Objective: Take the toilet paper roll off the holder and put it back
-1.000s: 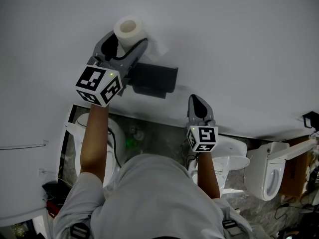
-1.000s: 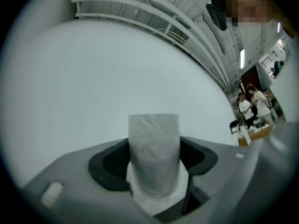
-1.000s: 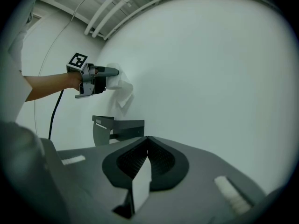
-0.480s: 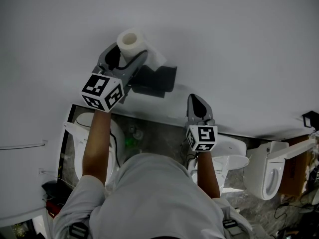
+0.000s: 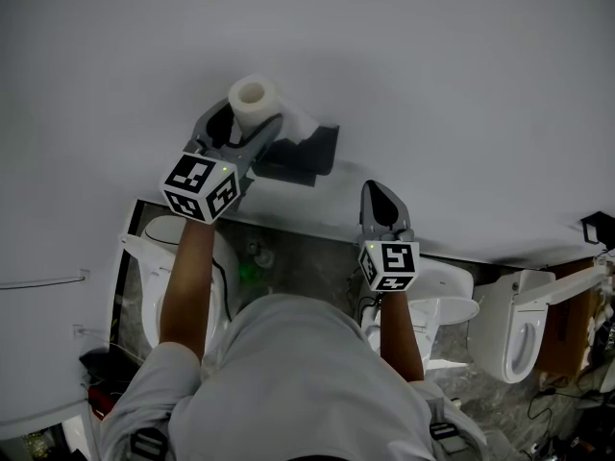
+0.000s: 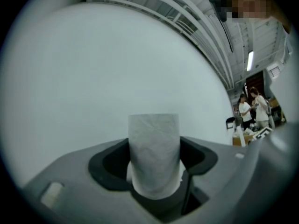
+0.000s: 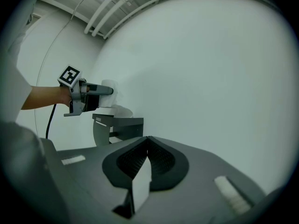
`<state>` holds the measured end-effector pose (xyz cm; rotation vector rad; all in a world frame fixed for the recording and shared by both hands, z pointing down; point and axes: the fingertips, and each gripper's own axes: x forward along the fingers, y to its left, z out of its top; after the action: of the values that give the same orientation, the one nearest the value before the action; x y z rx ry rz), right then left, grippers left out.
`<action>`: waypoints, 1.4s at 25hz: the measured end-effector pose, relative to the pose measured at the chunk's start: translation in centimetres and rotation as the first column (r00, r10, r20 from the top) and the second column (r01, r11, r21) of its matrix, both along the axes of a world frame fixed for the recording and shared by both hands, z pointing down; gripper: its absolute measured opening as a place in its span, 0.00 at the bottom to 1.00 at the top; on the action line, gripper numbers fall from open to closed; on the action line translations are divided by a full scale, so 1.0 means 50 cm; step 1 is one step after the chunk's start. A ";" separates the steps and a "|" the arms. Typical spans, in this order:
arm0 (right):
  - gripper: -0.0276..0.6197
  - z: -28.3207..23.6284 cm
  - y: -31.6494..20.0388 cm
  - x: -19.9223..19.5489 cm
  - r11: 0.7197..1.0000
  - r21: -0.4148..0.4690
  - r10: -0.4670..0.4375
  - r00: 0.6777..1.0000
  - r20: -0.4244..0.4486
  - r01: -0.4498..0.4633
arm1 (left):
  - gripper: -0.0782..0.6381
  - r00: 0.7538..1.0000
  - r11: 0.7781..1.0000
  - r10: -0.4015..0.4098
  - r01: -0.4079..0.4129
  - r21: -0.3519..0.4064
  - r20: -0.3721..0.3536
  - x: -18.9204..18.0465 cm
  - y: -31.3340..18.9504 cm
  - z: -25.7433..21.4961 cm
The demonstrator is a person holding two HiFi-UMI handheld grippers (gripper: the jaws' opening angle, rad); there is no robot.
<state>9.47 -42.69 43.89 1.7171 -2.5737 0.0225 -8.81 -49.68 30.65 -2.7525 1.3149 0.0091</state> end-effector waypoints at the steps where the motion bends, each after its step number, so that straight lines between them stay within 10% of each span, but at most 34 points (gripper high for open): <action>1: 0.04 0.001 0.001 0.000 1.000 -0.001 0.000 1.000 -0.001 0.000 | 0.55 1.000 1.000 -0.001 0.001 -0.006 0.001 -0.001 0.000 0.006; 35: 0.04 0.032 -0.007 0.041 0.999 -0.037 0.028 1.000 0.000 -0.028 | 0.55 1.000 0.997 0.002 0.000 -0.081 0.021 0.012 -0.018 0.094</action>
<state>11.51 -43.03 45.47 1.7400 -2.5334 0.0705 -8.23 -50.60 35.35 -2.8117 1.3380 -0.0748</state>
